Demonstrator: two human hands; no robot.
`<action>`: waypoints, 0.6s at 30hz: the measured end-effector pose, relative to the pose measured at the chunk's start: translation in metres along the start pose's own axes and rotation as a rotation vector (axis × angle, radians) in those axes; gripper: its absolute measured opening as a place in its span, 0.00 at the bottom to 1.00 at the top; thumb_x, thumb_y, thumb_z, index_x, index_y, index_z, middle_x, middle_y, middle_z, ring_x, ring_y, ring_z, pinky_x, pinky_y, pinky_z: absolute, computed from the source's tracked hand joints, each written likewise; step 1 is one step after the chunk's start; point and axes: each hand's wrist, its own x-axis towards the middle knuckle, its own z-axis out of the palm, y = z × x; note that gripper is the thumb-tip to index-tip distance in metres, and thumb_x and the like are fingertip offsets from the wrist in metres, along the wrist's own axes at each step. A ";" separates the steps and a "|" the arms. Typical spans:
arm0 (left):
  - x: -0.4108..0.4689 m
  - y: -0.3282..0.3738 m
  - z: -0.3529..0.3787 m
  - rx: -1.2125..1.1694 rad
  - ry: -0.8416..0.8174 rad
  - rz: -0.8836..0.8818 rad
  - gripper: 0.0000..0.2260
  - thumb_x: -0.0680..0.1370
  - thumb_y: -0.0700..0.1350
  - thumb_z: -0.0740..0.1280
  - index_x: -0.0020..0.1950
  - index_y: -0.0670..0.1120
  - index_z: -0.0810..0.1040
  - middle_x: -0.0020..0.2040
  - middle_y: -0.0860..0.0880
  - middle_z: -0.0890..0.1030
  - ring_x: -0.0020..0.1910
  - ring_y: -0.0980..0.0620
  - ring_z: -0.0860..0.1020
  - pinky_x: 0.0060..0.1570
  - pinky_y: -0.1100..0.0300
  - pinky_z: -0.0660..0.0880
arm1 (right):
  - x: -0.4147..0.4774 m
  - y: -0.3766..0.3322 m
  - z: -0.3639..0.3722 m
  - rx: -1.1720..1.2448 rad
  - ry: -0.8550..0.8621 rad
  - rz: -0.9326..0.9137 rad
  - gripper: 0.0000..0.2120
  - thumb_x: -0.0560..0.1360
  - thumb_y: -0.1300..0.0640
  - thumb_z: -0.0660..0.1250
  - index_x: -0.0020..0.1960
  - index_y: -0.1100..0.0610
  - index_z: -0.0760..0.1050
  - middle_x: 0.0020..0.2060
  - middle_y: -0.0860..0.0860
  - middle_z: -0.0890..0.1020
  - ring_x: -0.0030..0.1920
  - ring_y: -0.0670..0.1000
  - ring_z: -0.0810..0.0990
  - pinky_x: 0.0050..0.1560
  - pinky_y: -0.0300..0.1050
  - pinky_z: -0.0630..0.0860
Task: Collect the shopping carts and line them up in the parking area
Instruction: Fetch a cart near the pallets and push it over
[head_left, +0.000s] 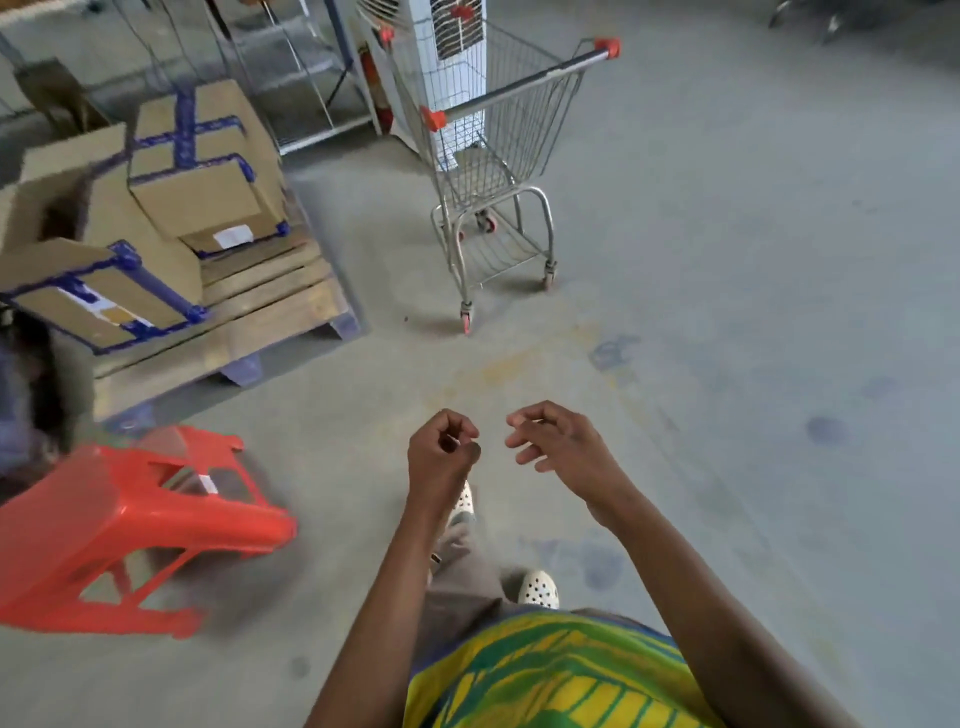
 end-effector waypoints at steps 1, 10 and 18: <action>0.016 0.004 0.008 -0.002 -0.023 0.007 0.08 0.62 0.37 0.63 0.37 0.46 0.77 0.31 0.54 0.75 0.32 0.52 0.69 0.34 0.60 0.66 | 0.011 -0.001 -0.005 0.002 0.026 0.010 0.06 0.82 0.53 0.66 0.54 0.50 0.82 0.45 0.48 0.87 0.44 0.51 0.85 0.46 0.44 0.75; 0.178 0.032 0.034 -0.054 -0.202 -0.067 0.06 0.61 0.37 0.66 0.37 0.43 0.76 0.33 0.47 0.75 0.35 0.49 0.72 0.33 0.59 0.68 | 0.162 -0.056 -0.021 0.027 0.165 0.059 0.06 0.82 0.56 0.65 0.52 0.52 0.82 0.44 0.51 0.87 0.41 0.49 0.83 0.44 0.46 0.72; 0.346 0.095 0.044 -0.055 -0.318 -0.047 0.06 0.78 0.34 0.67 0.42 0.41 0.77 0.34 0.46 0.76 0.32 0.53 0.73 0.33 0.59 0.68 | 0.287 -0.138 -0.019 0.082 0.220 -0.014 0.05 0.82 0.55 0.66 0.52 0.50 0.82 0.43 0.49 0.87 0.41 0.49 0.84 0.43 0.43 0.73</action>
